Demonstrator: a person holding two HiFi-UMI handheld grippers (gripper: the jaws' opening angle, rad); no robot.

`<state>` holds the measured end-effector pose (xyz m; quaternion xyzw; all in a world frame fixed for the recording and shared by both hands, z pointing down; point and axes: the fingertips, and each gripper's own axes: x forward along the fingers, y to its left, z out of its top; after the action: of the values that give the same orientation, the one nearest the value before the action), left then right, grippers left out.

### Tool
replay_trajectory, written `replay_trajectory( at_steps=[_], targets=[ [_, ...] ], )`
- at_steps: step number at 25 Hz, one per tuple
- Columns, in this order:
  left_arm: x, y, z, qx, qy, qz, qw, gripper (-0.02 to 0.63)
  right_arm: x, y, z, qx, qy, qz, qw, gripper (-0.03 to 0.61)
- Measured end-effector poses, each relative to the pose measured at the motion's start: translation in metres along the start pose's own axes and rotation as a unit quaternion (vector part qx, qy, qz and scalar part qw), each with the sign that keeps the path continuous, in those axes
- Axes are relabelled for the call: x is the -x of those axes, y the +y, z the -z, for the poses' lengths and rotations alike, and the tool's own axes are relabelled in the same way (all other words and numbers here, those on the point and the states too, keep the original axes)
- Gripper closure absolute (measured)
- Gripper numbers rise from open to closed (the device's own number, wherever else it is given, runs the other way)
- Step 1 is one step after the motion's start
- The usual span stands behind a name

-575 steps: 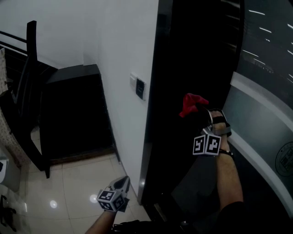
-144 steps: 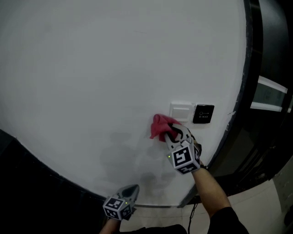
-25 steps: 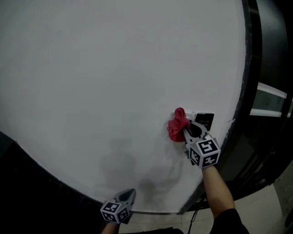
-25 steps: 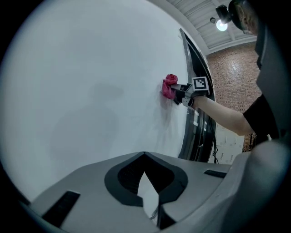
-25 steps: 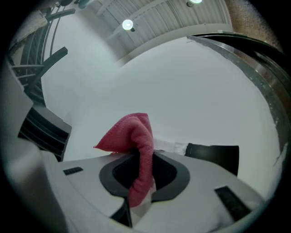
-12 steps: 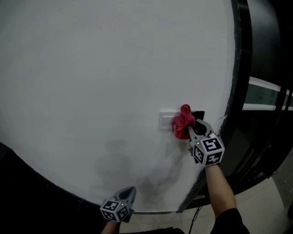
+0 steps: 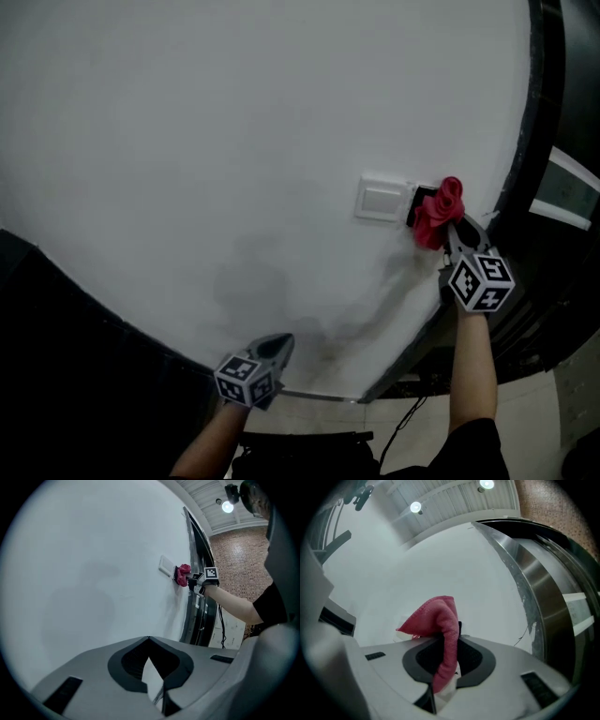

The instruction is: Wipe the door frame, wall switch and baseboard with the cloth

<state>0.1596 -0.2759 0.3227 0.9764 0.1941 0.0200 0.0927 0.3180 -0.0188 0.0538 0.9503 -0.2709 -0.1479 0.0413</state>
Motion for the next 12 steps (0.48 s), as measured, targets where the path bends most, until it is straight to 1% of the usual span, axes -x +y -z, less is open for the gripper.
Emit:
replay_trajectory(
  at_steps=[7,12],
  targets=[
    [0.001,-0.005,-0.01,-0.004,-0.006,0.003,1.0,0.611,0.002,-0.004,0.001,0.016,-0.002,-0.004,1.0,0.512],
    [0.004,-0.009,-0.007,-0.004,-0.005,0.003,1.0,0.611,0.003,-0.008,0.002,0.019,-0.004,-0.001,1.0,0.512]
  ],
)
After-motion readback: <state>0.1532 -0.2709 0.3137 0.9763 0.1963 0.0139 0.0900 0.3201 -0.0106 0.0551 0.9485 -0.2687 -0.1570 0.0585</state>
